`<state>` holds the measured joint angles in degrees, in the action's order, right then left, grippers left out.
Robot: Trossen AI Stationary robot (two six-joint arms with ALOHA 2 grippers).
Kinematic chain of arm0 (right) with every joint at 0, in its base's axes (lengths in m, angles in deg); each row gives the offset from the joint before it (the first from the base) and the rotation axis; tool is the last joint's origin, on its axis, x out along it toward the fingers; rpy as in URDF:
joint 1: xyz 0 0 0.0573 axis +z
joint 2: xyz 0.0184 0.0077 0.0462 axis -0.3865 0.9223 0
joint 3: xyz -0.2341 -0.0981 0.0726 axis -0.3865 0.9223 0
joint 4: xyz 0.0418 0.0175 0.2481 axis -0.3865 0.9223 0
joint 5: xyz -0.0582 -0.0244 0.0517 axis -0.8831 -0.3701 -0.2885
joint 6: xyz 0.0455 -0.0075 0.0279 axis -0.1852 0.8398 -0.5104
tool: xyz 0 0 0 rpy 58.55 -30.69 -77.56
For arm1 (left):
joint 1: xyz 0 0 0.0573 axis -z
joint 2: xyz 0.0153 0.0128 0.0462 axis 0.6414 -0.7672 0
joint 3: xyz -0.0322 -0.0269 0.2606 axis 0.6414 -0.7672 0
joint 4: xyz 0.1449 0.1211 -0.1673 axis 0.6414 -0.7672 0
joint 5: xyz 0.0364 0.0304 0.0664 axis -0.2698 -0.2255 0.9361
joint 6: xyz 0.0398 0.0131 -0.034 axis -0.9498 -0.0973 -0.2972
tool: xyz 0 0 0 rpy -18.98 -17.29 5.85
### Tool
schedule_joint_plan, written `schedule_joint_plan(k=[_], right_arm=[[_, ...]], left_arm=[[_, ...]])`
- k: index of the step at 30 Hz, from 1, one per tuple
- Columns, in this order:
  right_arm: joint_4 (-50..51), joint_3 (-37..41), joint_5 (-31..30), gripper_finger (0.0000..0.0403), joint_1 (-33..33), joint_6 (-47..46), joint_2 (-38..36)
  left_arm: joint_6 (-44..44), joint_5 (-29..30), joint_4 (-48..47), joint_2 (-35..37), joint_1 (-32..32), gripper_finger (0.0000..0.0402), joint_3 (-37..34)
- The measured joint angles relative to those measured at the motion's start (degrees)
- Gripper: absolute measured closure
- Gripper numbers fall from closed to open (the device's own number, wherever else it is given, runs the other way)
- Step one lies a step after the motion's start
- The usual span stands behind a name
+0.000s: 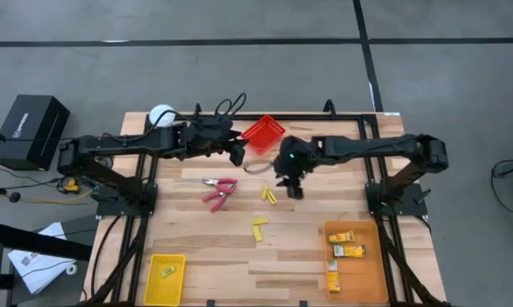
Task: Pick & Place School Supplies
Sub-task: Put the yellow eraser into the yellow bin
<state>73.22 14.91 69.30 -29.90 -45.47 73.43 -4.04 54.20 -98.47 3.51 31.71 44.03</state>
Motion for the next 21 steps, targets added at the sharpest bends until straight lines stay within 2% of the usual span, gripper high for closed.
schedule_joint_plan(k=[4,8,11,14,21], right_arm=[[-3.6,-0.4,7.1,0.0276,-3.7,-20.9,1.0],[-7.4,-0.4,9.6,0.0276,-5.6,-33.8,1.0],[-8.1,-0.4,9.5,0.0276,-5.5,-39.0,0.5],[-6.9,-0.4,7.9,0.0276,-4.8,-40.2,0.5],[-6.1,5.4,3.6,0.0252,-2.8,-47.4,0.5]], left_arm=[[-0.3,0.7,-0.1,0.3,0.0,0.0216,0.0],[-0.5,0.8,-0.1,0.3,-0.2,0.0216,0.0],[-0.5,0.8,-0.2,0.3,-0.3,0.0216,0.0],[-0.5,1.2,-1.0,0.4,-1.0,0.0216,0.0],[-0.7,2.6,-14.4,5.3,-6.1,0.0216,0.0]])
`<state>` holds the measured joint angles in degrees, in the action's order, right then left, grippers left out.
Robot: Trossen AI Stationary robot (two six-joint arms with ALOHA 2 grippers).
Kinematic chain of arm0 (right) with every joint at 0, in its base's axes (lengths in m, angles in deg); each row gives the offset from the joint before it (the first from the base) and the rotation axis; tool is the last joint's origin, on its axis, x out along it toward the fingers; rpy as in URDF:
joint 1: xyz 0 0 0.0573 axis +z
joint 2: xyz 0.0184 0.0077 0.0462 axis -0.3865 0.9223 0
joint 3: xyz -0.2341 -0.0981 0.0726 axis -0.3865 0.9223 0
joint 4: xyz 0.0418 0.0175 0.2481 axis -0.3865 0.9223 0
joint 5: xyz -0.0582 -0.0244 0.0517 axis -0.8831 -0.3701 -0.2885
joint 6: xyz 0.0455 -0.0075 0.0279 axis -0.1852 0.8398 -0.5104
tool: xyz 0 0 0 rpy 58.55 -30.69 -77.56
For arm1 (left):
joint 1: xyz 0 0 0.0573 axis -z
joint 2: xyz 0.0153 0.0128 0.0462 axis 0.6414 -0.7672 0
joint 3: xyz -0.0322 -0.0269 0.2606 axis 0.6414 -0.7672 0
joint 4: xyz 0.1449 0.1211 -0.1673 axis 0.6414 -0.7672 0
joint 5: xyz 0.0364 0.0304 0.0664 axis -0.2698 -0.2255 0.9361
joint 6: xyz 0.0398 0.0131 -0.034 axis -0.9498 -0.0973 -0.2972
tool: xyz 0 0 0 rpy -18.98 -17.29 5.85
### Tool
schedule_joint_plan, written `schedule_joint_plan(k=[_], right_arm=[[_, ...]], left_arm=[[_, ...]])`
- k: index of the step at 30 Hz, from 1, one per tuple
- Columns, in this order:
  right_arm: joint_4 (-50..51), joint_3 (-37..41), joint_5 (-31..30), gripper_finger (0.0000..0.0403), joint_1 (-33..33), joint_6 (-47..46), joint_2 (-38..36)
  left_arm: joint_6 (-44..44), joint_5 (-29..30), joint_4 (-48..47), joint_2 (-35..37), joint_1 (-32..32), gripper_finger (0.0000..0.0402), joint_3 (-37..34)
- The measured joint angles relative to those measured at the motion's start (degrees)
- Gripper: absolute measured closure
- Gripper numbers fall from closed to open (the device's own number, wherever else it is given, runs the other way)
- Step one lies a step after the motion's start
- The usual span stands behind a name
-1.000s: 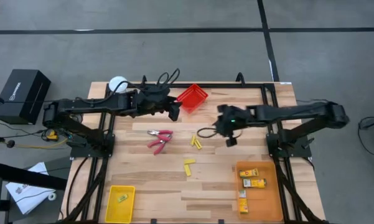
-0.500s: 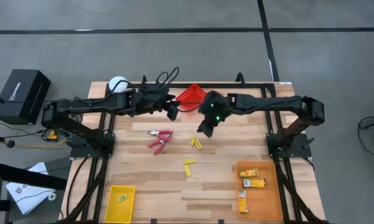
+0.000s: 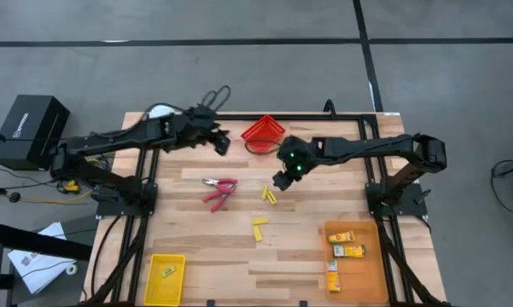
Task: Pick & Place School Supplies
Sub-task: Put the yellow eraser into the yellow bin
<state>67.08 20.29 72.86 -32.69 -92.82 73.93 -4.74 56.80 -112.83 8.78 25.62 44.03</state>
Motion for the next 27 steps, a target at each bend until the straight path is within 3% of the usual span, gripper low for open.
schedule_joint_plan(k=[7,14,18,27], right_arm=[[-11.1,6.0,-5.1,0.0210,1.6,-17.6,0.0],[-16.0,6.0,-12.5,0.0209,3.3,-32.5,1.4],[-15.1,6.0,-16.3,0.0214,5.0,-36.7,1.4],[-13.7,5.7,-17.7,0.0221,7.4,-42.4,4.8]], left_arm=[[-10.6,-1.3,-5.5,5.2,-6.5,0.0216,0.0],[-15.7,-11.8,-6.0,6.6,-12.8,0.0216,0.0],[-19.5,-17.0,-6.4,6.6,-14.6,0.0216,0.0],[-22.8,-20.4,-6.3,6.6,-15.4,0.0216,0.0]])
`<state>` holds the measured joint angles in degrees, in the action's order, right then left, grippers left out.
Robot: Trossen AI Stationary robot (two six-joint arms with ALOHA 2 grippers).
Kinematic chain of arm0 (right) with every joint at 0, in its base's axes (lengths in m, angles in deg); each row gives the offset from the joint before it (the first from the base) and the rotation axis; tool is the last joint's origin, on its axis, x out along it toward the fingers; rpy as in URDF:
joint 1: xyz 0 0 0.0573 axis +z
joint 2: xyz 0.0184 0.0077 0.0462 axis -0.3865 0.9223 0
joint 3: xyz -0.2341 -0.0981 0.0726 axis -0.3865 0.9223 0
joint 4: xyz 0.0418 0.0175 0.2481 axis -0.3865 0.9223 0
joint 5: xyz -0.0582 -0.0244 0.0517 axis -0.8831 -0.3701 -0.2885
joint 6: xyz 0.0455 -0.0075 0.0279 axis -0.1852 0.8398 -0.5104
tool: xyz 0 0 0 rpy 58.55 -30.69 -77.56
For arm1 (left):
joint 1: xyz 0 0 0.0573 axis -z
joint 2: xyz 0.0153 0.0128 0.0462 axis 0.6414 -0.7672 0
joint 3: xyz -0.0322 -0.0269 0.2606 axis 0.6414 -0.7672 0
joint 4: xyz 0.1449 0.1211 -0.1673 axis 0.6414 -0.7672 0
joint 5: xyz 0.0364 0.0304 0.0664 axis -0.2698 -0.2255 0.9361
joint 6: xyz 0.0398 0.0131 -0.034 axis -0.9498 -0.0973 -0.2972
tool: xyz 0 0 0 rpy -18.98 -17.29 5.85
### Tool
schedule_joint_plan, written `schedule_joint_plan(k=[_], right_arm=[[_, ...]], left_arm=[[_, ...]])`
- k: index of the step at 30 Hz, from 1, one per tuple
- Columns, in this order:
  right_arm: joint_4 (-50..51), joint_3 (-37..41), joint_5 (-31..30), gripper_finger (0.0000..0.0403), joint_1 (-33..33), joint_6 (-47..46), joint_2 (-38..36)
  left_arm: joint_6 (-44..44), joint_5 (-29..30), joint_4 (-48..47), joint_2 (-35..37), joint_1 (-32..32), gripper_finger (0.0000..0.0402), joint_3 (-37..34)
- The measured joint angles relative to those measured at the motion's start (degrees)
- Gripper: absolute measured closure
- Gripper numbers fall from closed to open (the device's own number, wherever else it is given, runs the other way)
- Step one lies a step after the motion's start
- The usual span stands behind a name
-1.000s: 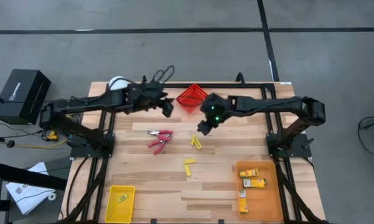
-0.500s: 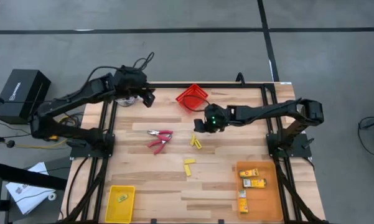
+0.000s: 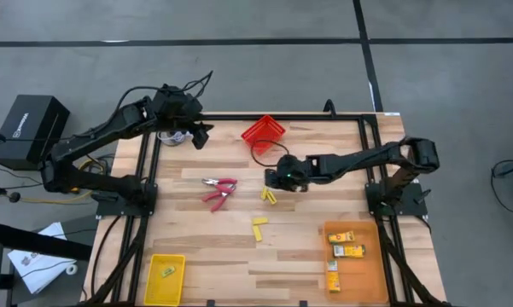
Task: Pick & Place School Supplies
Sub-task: Put the yellow eraser into the yellow bin
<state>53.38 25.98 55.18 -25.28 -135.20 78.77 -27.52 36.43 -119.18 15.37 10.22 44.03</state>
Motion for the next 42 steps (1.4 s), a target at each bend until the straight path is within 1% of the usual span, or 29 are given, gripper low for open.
schedule_joint_plan(k=[1,3,8,11,15,30,42], right_arm=[[-1.6,-0.4,0.1,0.0221,0.1,-0.4,1.0],[-0.1,-0.6,1.1,0.0221,0.1,-0.3,2.8],[-2.7,-3.9,3.0,0.0221,-0.5,0.5,8.0],[-2.2,-5.5,4.2,0.0221,-0.7,1.7,10.7],[-2.1,-6.7,4.8,0.0221,-1.3,2.3,12.4],[0.7,-6.8,7.1,0.0221,-3.9,6.2,12.1],[2.8,-6.8,7.3,0.0221,-4.0,7.8,12.1]], left_arm=[[0.0,0.0,0.0,0.0,0.0,0.0216,0.0],[0.0,-0.1,-0.1,0.0,0.0,0.0216,0.0],[0.0,-1.3,-0.7,0.0,0.0,0.0216,0.0],[0.0,-1.7,-0.8,0.0,0.1,0.0216,0.0],[-0.2,-1.9,-1.2,0.0,-0.1,0.0216,0.0],[-1.5,-2.2,-1.5,0.0,-0.1,0.0216,0.0],[-2.3,-2.3,-1.5,0.0,-0.1,0.0216,0.0]])
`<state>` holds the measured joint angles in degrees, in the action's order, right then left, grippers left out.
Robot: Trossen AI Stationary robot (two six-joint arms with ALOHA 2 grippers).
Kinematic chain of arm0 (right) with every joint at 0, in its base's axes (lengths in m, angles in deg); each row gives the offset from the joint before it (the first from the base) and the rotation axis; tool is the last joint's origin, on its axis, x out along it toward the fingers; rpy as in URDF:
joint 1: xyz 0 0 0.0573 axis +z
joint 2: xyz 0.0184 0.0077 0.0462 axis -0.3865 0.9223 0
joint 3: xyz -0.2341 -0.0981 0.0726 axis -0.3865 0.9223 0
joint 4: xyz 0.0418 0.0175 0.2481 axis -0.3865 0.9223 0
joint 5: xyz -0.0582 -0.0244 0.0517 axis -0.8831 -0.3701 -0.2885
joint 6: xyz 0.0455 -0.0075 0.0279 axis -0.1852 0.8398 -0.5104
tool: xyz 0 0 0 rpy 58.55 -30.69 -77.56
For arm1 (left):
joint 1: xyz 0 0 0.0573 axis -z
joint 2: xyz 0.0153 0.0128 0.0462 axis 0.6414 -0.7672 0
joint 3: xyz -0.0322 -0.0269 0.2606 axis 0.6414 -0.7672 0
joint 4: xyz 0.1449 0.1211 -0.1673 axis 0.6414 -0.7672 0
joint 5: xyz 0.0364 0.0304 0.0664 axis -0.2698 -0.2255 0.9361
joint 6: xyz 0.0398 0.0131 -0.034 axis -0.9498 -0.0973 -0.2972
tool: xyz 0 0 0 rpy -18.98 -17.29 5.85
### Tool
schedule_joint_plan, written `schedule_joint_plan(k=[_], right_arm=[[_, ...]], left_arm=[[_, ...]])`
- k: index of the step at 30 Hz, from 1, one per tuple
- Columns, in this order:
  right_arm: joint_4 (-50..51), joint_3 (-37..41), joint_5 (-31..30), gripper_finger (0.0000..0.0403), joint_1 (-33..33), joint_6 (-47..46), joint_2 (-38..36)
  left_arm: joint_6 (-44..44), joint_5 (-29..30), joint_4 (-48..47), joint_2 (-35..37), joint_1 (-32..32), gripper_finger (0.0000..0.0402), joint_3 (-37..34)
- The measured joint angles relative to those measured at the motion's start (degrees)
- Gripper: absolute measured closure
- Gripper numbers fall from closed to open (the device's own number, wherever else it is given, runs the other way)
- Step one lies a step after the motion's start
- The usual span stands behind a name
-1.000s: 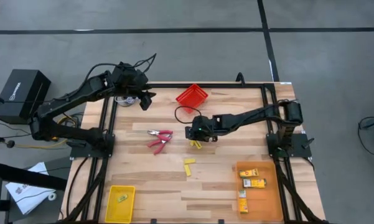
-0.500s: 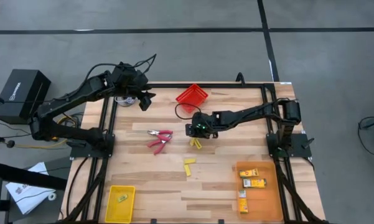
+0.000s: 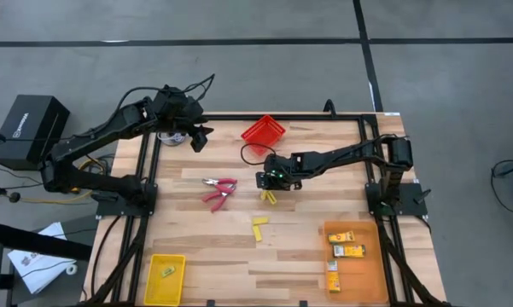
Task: Pick & Place School Supplies
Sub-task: Put the yellow eraser into the yellow bin
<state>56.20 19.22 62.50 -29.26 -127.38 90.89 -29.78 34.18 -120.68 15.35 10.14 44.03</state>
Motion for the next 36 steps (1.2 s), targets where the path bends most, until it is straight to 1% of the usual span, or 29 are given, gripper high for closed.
schedule_joint_plan(k=[36], right_arm=[[-1.3,0.0,-1.3,0.0221,-0.8,1.5,0.4]], left_arm=[[-0.3,0.0,0.0,0.0,0.0,0.0216,0.0]])
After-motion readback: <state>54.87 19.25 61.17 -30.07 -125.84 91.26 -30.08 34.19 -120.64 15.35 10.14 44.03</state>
